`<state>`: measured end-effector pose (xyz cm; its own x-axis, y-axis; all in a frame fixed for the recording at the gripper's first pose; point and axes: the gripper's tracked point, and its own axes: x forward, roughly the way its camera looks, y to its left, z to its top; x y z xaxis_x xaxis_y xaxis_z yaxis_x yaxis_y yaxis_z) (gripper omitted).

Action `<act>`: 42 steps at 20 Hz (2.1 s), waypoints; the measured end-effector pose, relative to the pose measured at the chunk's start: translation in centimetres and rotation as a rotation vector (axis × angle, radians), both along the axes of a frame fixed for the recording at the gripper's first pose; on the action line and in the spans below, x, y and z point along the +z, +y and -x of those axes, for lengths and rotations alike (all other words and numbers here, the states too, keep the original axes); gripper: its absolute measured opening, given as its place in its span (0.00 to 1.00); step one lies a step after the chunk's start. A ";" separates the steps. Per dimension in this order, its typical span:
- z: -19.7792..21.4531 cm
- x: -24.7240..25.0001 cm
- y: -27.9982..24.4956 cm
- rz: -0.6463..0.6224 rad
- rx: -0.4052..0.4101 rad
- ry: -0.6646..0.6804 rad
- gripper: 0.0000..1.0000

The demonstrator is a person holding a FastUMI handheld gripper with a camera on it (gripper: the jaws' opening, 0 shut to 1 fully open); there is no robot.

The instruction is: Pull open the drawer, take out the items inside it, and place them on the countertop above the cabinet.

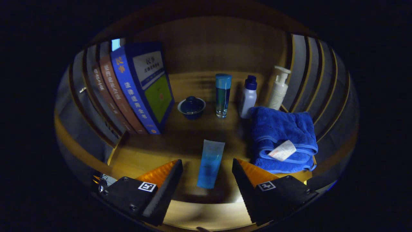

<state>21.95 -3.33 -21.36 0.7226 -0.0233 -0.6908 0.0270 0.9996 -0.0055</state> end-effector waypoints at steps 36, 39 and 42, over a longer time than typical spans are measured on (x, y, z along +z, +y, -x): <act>28.9 -8.9 1.2 -0.035 -0.037 -0.180 0.99; 28.6 -8.9 1.3 -0.025 -0.044 -0.162 0.99; 28.3 -8.7 1.3 -0.014 -0.053 -0.151 0.98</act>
